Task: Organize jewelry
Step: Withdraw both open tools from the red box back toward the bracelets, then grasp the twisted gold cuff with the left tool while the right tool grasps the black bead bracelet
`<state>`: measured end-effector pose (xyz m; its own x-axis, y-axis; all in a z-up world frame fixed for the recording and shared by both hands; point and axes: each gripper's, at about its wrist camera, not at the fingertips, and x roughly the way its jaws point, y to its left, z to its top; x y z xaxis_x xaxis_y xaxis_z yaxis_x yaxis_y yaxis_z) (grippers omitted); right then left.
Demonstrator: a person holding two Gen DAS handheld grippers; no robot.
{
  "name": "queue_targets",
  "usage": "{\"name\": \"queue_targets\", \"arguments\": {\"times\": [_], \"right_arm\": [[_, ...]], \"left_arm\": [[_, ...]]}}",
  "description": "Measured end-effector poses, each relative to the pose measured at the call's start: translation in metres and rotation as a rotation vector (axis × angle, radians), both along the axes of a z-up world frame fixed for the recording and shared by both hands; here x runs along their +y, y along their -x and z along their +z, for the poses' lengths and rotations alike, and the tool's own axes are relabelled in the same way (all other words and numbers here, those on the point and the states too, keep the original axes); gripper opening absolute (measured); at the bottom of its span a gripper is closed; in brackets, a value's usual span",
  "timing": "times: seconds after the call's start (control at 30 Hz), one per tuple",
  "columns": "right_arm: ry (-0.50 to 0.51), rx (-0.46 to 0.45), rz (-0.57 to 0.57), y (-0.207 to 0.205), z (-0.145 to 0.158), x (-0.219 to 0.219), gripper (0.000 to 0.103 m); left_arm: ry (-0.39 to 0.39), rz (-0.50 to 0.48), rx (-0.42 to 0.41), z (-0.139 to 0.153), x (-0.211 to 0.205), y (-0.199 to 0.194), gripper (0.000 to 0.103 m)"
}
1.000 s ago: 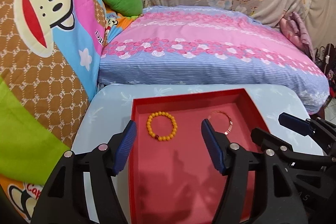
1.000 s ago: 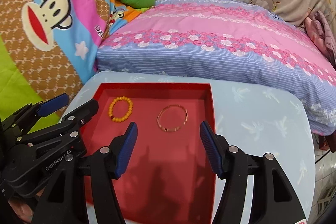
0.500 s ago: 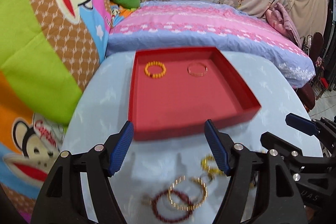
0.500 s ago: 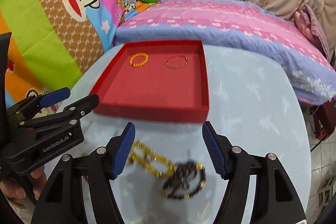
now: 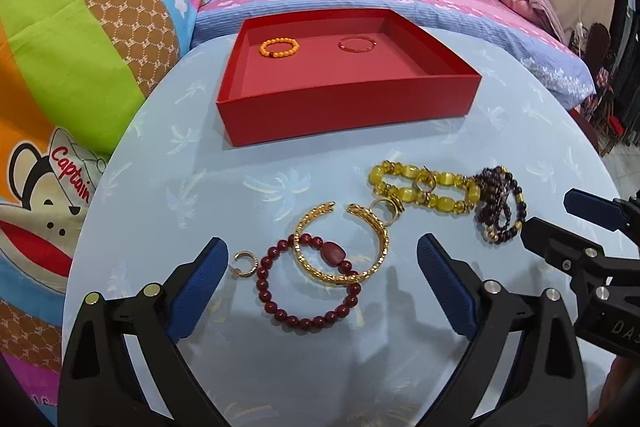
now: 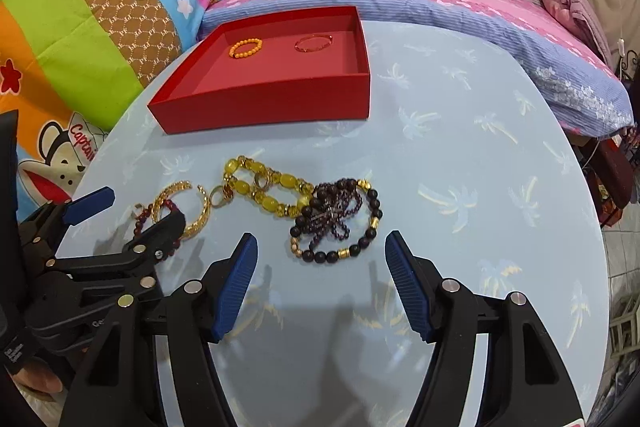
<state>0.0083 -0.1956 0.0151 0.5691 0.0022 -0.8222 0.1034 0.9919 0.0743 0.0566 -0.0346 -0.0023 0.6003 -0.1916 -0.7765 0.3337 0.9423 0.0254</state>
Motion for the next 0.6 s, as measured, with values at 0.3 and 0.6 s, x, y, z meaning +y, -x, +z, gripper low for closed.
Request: {"name": "queue_targets", "arguments": {"times": [0.3, 0.6], "right_arm": [[-0.002, 0.013, -0.022, 0.006, -0.006, -0.006, 0.064], [-0.017, 0.022, -0.042, 0.007, -0.010, -0.013, 0.064]], "left_arm": [[-0.032, -0.015, 0.031, -0.022, -0.012, -0.013, 0.080], [0.056, -0.017, 0.092, -0.020, -0.004, -0.019, 0.056]]}}
